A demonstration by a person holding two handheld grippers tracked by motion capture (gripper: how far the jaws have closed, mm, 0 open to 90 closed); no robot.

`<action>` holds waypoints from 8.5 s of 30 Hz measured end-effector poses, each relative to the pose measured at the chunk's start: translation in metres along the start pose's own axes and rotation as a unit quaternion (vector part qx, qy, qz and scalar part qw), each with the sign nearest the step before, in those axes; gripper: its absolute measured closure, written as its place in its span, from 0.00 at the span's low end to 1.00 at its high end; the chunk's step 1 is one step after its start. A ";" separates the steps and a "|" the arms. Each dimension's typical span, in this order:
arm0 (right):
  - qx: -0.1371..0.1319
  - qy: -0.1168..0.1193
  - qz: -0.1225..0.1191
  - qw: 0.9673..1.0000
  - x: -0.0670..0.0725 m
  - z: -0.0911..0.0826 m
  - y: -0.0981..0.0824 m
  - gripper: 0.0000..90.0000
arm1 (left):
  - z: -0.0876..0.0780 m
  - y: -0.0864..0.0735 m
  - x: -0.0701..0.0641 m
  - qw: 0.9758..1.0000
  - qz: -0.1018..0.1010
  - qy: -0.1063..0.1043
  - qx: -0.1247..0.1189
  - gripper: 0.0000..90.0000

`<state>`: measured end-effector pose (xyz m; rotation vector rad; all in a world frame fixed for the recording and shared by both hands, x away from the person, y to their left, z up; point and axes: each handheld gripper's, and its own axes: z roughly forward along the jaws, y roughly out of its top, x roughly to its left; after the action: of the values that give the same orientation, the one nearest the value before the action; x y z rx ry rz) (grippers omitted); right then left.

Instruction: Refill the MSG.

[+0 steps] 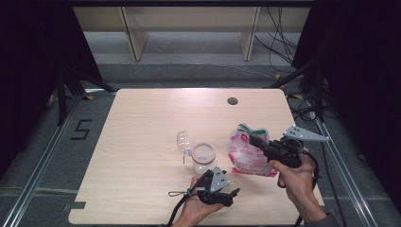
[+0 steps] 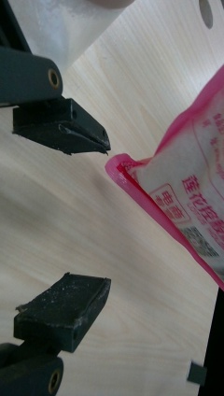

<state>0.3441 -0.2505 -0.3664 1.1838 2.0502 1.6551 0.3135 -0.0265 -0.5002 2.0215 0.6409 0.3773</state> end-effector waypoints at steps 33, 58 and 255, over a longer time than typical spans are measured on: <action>0.023 0.010 -0.054 0.998 0.035 0.036 0.035 1.00 | 0.016 0.004 0.003 0.996 -0.031 0.038 -0.074 0.74; 0.045 0.003 -0.068 0.997 0.040 0.058 0.041 1.00 | 0.016 0.003 0.006 0.996 -0.041 0.015 -0.074 0.76; 0.186 -0.063 -0.191 0.962 0.084 0.159 0.059 1.00 | 0.029 0.028 0.016 0.979 -0.098 -0.092 -0.155 0.81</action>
<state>0.4178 -0.0783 -0.3402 0.8823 2.3843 1.0238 0.3495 -0.0494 -0.4903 1.6566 0.6182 0.1577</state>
